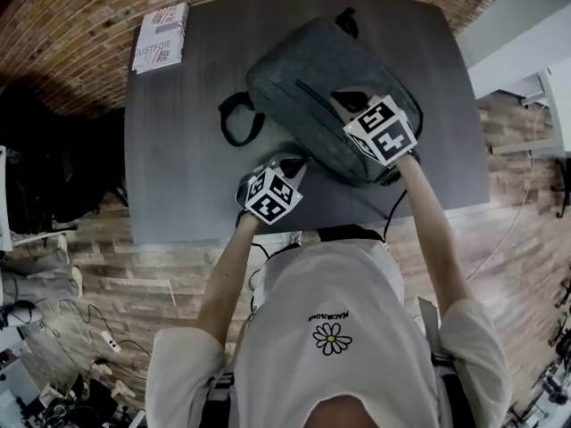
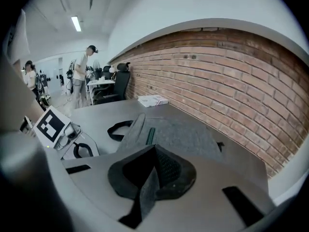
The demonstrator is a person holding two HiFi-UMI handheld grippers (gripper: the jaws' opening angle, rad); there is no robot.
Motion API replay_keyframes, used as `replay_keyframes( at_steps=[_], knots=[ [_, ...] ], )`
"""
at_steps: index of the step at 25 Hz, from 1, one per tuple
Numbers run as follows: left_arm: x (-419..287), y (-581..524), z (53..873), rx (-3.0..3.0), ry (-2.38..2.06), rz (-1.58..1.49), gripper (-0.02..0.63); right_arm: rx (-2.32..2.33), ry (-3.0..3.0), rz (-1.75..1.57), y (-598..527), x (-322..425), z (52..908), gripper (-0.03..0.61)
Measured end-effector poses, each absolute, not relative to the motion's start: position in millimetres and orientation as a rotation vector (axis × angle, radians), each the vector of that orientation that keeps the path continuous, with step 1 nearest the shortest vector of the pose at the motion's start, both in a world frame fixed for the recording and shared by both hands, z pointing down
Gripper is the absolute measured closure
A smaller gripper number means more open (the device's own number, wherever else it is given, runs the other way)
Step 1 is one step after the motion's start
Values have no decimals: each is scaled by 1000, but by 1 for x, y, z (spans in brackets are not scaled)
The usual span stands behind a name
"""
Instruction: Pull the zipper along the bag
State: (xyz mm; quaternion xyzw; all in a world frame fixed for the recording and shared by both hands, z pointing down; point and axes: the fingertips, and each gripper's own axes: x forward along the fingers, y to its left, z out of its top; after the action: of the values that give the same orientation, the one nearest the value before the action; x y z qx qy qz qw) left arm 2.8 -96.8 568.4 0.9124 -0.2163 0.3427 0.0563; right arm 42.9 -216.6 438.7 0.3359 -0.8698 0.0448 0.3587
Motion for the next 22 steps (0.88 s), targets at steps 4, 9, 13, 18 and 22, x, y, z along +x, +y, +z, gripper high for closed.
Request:
replay_keyframes(
  at_steps=[4,9,13,18,22],
  knots=[
    [-53,-126,570,2681,-836,1041,612,779,-2242,115,-211,26,446,578],
    [-137,-178,566,2562,-1076,1144,612,464,-2295,194,-170,-23,467,578],
    [-175,-198,558,2525,-1103,1246,614,442,-2314,315,-168,-61,483,578],
    [-172,-165,562,2604,-892,1366,614,456,-2255,304,-171,-67,498,578],
    [-167,-124,565,2580,-877,1304,612,474,-2233,280,-170,-68,502,578]
  ],
)
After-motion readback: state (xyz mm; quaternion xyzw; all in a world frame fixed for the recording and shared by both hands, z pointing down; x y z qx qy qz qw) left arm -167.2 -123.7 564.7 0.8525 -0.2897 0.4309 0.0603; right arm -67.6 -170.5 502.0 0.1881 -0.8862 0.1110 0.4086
